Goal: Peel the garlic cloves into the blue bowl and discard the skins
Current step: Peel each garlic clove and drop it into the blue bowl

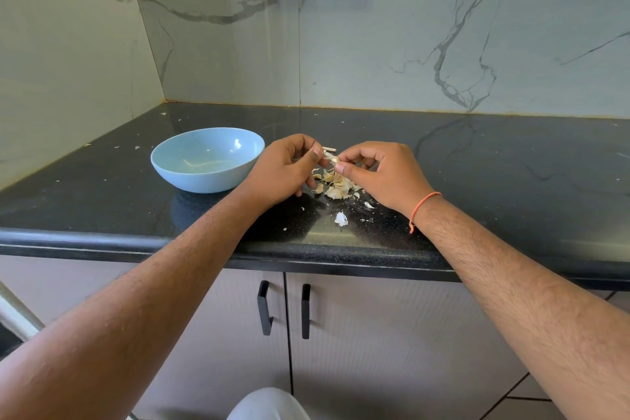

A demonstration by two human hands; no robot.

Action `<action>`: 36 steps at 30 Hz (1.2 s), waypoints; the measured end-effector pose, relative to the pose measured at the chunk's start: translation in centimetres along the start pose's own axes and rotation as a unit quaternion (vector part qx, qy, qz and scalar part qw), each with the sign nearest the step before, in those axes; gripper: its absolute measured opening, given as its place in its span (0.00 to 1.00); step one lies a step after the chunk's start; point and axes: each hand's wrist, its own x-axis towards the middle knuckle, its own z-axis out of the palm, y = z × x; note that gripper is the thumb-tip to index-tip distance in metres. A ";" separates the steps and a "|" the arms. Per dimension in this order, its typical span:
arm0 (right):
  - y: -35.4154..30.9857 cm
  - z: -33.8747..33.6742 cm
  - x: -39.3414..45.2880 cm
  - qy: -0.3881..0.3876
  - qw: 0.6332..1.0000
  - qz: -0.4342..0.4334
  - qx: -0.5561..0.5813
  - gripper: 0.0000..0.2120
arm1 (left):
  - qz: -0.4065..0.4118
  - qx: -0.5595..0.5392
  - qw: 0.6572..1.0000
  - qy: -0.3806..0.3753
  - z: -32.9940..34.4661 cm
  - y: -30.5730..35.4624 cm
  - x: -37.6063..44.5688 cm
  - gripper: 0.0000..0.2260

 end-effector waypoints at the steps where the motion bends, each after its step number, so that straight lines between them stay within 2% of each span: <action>1: 0.0 0.0 0.0 0.001 1.000 -0.002 0.003 0.03 | -0.007 0.015 1.000 0.009 0.0 0.0 0.0 0.09; 5: 0.0 -0.2 -0.1 0.010 1.000 -0.010 0.013 0.03 | -0.025 0.050 0.997 0.047 0.1 -0.2 0.3 0.08; 8: -0.1 -0.2 -0.2 0.017 1.000 -0.016 0.010 0.03 | -0.012 0.055 0.998 0.031 0.0 -0.3 0.2 0.02; 11: 0.0 -0.1 -0.1 0.016 1.000 -0.024 -0.003 0.04 | 0.017 0.079 0.997 0.005 0.0 -0.3 0.0 0.09; 22: 0.1 0.0 -0.2 0.009 0.997 -0.054 -0.052 0.04 | 0.075 0.079 0.994 0.032 0.1 -0.1 -0.3 0.05; 36: 0.1 0.0 -0.2 0.002 0.998 -0.034 -0.050 0.05 | 0.091 0.068 0.994 0.013 0.2 -0.1 -0.6 0.10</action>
